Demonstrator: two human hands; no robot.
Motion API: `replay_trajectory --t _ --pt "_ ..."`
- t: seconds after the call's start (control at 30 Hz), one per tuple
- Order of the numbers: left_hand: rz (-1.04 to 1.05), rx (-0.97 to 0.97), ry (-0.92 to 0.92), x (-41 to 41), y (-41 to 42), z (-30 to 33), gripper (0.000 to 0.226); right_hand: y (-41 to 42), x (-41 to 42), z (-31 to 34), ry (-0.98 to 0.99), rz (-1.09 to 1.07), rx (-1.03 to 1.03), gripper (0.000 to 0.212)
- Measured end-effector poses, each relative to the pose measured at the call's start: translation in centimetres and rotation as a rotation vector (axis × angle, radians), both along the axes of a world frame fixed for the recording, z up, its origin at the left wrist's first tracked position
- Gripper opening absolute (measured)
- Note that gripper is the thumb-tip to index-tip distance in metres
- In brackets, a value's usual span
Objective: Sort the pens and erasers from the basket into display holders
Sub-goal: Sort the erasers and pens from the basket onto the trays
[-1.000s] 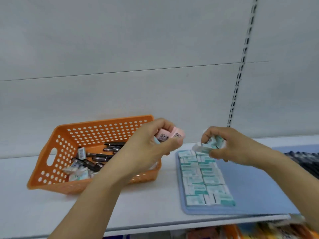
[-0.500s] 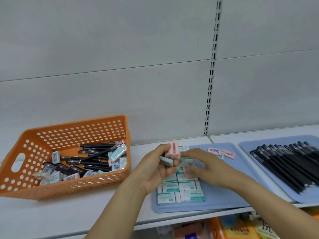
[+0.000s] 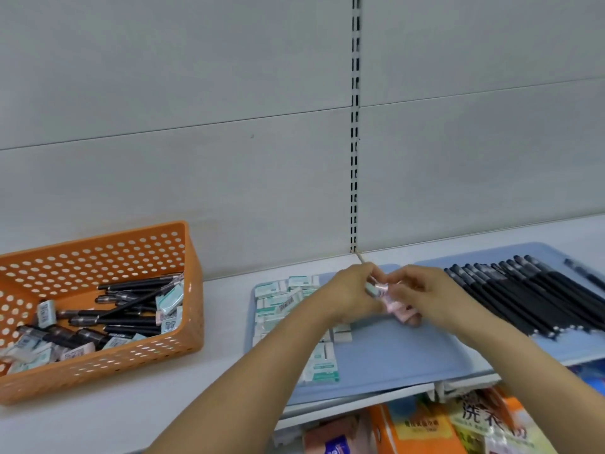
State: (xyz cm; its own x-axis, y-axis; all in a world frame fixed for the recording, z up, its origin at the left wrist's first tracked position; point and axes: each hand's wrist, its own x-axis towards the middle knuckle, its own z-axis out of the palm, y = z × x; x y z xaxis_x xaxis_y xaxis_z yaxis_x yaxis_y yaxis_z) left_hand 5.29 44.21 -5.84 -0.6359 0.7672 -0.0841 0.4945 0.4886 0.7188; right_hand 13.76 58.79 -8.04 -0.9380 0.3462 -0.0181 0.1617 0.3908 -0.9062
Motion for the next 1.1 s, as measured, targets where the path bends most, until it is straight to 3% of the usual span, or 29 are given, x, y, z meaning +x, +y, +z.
replay_trajectory --t 0.1,0.27,0.63,0.83,0.97,1.1 --pt "-0.058 -0.114 0.109 -0.5 0.1 -0.6 0.053 1.1 0.2 -1.3 -0.089 0.066 0.428 0.027" --pt "0.062 -0.226 0.323 -2.0 -0.3 -0.9 0.065 1.5 1.3 -0.2 -0.205 0.083 0.798 0.046" --pt "0.051 -0.204 0.311 -2.7 2.4 -1.7 0.046 1.8 0.8 -0.4 -0.18 0.024 0.778 0.044" --pt "0.242 0.09 0.247 -3.7 -3.6 -0.2 0.033 2.9 1.7 -0.3 -0.123 0.048 0.689 0.053" --pt "0.266 -0.009 0.281 -3.8 -9.5 0.5 0.017 0.5 0.6 0.9 0.036 0.084 0.666 0.034" --pt "0.221 -0.21 0.263 -3.3 -12.2 0.3 0.03 -4.9 -1.6 0.9 0.068 0.297 0.656 0.018"
